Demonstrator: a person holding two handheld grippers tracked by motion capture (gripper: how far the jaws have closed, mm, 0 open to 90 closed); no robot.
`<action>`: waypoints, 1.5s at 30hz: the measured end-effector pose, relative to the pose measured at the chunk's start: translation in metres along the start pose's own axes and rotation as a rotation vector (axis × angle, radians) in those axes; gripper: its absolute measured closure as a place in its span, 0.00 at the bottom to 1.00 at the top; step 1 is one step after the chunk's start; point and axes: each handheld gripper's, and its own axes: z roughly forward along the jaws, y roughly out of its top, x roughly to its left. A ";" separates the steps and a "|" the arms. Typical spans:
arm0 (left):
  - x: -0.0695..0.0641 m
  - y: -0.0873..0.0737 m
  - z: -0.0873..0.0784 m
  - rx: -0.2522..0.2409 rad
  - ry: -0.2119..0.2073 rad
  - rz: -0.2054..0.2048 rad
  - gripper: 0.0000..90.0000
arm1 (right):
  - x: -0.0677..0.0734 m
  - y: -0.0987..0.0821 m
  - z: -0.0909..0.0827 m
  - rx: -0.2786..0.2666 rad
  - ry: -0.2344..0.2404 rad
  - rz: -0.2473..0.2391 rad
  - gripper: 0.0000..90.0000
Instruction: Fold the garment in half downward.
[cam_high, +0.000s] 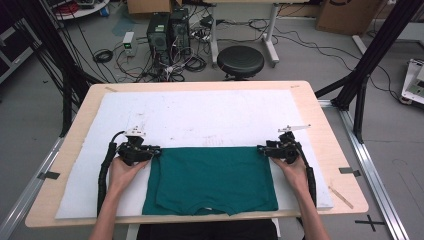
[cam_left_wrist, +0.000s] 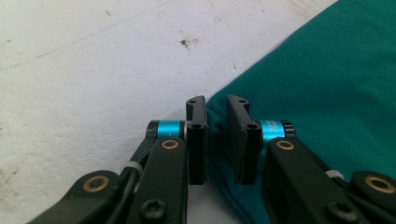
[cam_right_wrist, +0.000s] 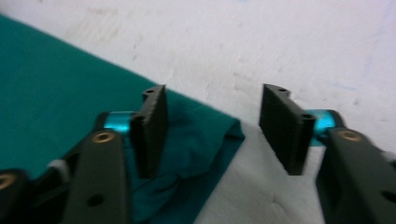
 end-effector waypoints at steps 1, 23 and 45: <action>0.000 0.000 0.000 -0.002 -0.001 -0.002 0.87 | 0.002 0.000 0.001 0.001 -0.012 -0.013 0.59; 0.002 0.023 0.024 -0.054 0.152 0.004 0.90 | -0.003 0.025 0.019 -0.027 -0.156 -0.048 0.92; 0.001 0.029 0.006 -0.116 0.155 0.002 0.46 | -0.001 0.029 0.005 -0.088 -0.213 0.003 0.36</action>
